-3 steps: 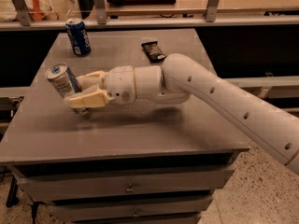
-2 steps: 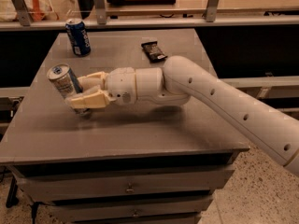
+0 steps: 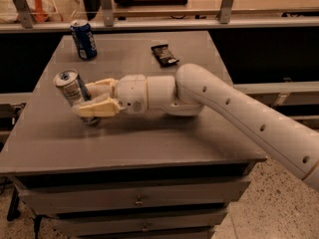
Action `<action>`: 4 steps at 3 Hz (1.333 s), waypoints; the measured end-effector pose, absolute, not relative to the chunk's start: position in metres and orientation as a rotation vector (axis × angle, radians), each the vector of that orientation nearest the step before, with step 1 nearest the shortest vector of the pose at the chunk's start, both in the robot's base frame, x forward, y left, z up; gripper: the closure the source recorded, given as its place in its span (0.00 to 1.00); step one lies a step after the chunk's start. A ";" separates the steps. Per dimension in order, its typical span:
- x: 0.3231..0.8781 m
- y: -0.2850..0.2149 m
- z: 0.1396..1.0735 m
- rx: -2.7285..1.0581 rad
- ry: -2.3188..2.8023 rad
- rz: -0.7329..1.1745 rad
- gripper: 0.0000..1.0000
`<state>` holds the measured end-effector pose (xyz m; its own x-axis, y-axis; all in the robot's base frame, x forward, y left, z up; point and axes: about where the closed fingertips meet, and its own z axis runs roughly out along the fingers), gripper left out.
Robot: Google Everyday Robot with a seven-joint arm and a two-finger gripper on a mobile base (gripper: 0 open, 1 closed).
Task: Place redbull can upright
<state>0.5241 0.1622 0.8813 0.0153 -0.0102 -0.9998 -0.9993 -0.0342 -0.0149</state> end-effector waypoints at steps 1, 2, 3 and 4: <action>0.524 0.161 0.880 -1.247 1.183 1.221 0.59; 0.524 0.161 0.880 -1.247 1.179 1.221 0.36; 0.524 0.159 0.881 -1.251 1.178 1.217 0.13; 0.524 0.158 0.881 -1.254 1.178 1.214 0.00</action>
Offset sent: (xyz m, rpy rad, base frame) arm 0.0034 -0.0073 -0.0030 0.0111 -0.0049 -0.0053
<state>0.5238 0.1580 0.8815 0.0261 -0.0070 -0.9996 -0.9990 -0.0374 -0.0258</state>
